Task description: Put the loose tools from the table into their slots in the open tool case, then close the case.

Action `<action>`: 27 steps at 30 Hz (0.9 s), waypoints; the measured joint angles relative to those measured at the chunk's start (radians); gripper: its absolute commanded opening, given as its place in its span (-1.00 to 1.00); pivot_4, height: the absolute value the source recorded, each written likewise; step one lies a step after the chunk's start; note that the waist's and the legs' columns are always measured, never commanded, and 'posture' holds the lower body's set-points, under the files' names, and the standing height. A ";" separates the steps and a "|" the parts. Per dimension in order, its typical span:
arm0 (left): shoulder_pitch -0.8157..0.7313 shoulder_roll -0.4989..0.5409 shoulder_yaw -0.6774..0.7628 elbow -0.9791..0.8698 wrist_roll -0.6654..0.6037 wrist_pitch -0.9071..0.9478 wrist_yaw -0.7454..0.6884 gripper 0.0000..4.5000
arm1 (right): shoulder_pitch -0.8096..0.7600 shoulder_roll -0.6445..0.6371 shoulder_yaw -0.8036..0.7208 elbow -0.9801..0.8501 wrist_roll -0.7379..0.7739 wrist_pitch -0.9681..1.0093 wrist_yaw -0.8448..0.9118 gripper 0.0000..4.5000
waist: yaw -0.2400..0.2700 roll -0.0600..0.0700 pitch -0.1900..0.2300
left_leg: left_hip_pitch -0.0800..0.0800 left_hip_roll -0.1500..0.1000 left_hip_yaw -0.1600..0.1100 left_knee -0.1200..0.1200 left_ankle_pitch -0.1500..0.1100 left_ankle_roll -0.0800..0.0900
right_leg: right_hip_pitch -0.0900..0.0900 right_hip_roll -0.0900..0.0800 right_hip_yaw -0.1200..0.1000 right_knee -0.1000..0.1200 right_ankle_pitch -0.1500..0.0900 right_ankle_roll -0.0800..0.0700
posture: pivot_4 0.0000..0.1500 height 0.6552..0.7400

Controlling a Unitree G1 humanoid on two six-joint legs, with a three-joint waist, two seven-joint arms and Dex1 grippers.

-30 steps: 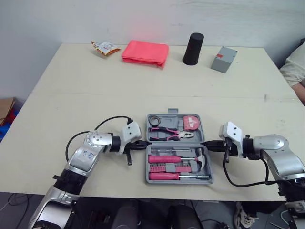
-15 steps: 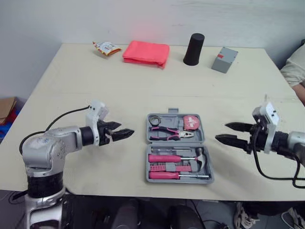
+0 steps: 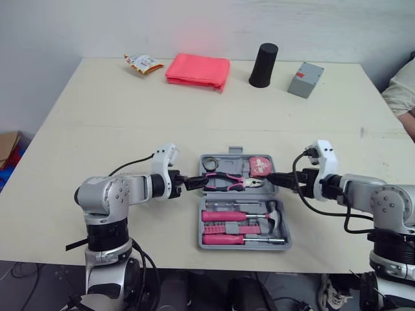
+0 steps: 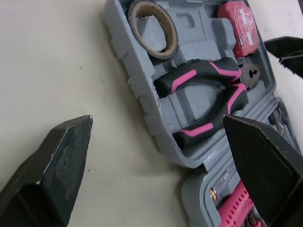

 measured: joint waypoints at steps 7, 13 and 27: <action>-0.001 -0.006 -0.031 0.024 -0.011 -0.026 0.000 -0.54 | -0.001 0.001 0.019 -0.002 -0.016 -0.001 -0.016 -0.22 | 0.001 0.000 0.000 | -0.003 0.000 0.003 0.000 0.001 0.000 | -0.007 0.000 0.002 0.002 0.000 0.000 | 1.00 0.91; 0.013 0.016 -0.057 0.017 -0.021 -0.062 -0.007 -1.00 | -0.006 0.002 0.021 -0.005 -0.028 -0.012 -0.026 -0.96 | 0.003 0.000 0.000 | -0.003 0.000 0.004 0.001 0.001 0.000 | -0.006 0.000 0.003 0.001 0.000 0.000 | 1.00 0.91; -0.025 0.211 -0.268 0.104 0.084 -0.588 -0.140 -1.00 | -0.017 -0.036 0.131 -0.035 -0.147 -0.312 0.043 -0.96 | 0.000 0.000 0.000 | -0.003 0.000 0.011 -0.004 0.001 0.000 | -0.012 0.001 0.004 0.001 0.000 0.000 | 1.00 0.91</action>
